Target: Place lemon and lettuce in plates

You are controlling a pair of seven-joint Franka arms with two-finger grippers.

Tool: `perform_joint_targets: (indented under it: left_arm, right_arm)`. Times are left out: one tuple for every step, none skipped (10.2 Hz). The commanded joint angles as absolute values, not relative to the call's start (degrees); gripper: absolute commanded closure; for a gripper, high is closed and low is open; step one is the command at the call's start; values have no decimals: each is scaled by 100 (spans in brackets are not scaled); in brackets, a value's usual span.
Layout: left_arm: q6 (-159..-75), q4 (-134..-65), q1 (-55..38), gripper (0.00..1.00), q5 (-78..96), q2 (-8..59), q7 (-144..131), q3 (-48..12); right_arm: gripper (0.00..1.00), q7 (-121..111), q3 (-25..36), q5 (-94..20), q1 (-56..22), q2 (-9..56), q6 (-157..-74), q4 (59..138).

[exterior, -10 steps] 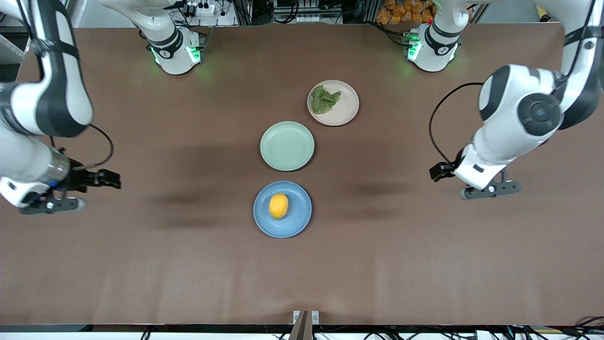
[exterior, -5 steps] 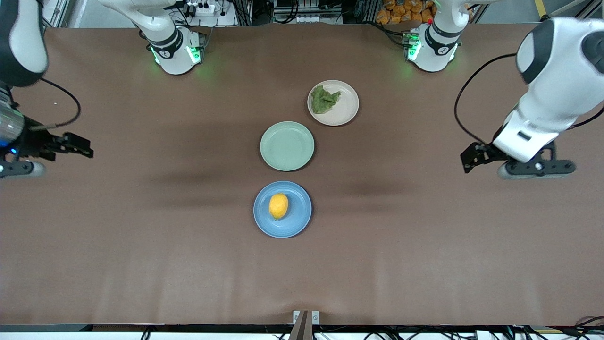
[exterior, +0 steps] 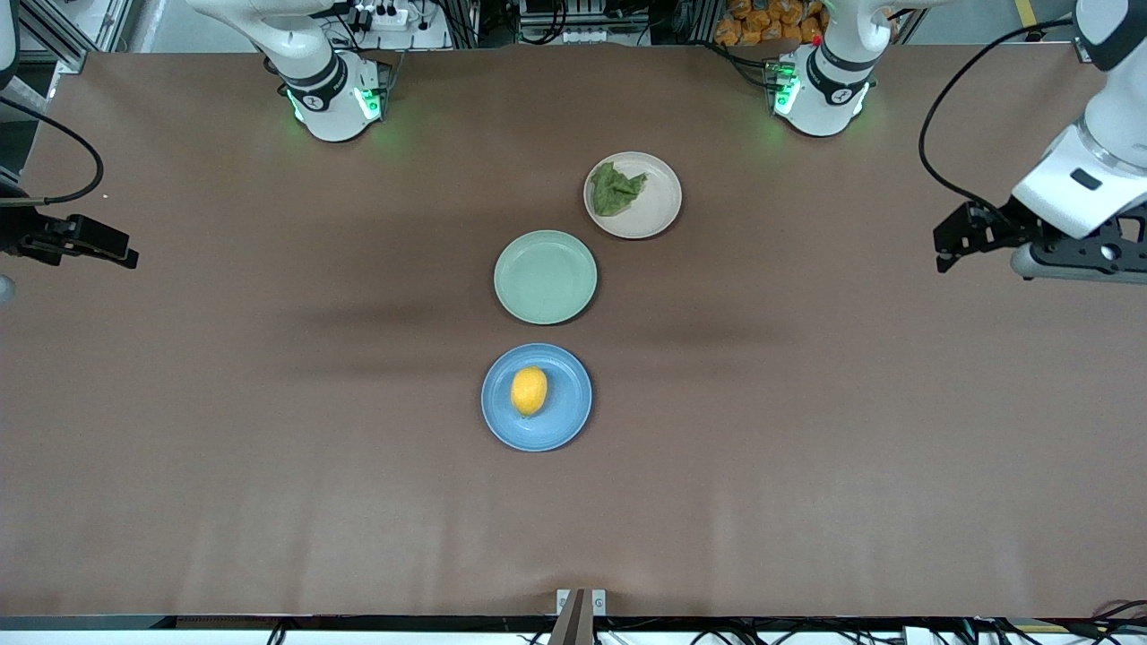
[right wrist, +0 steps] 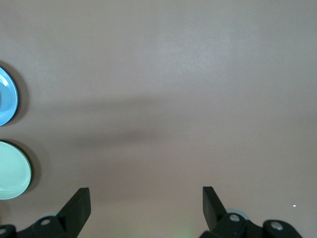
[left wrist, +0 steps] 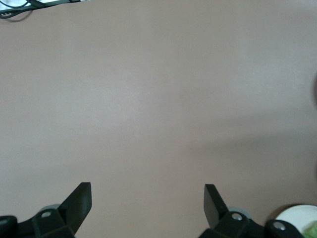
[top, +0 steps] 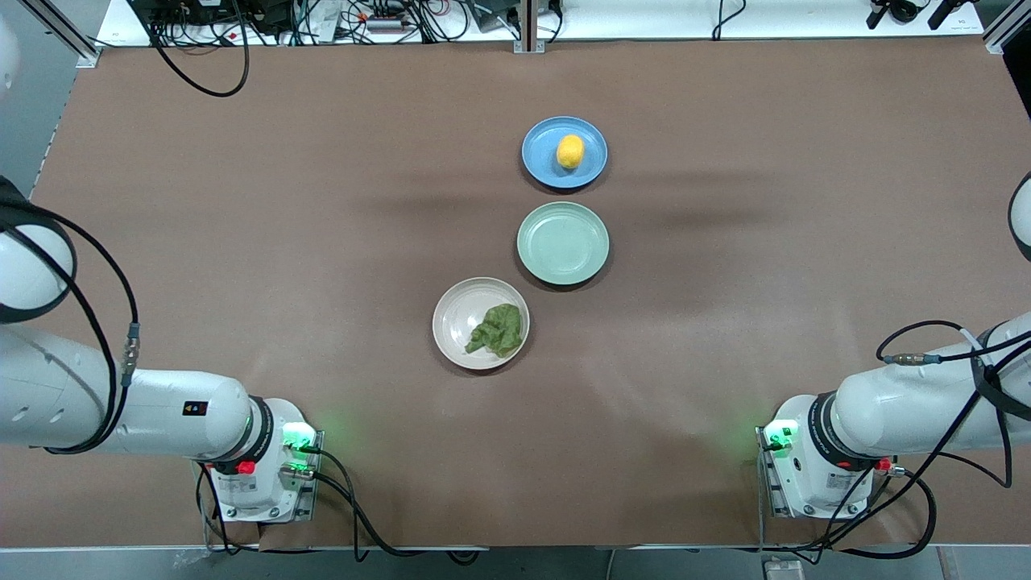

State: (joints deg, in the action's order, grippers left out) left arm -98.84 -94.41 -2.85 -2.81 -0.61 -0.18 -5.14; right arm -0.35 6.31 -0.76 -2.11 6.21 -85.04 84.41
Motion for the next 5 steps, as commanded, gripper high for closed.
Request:
perform_joint_targets:
  left_arm:
    - [-9494,-9230,-352,0,147,-149,70,-440]
    - [-9370,-9115,-352,0,167,-158,70,-431]
    - [-9308,-9088,-334,0,167,-158,70,-431]
    - [-9290,-9088,-325,0,123,-150,70,-431]
    - [-9290,-9079,-325,0,114,-149,70,-431]
  right_arm:
    - [0,97,703,-88,-281,624,-8446,8315]
    - [0,105,712,-79,-290,624,-8403,8254]
    - [0,97,721,-62,-299,624,-8394,8236]
    - [0,97,721,-35,-325,624,-8394,8227]
    - [0,97,721,-26,-343,615,-8385,8227]
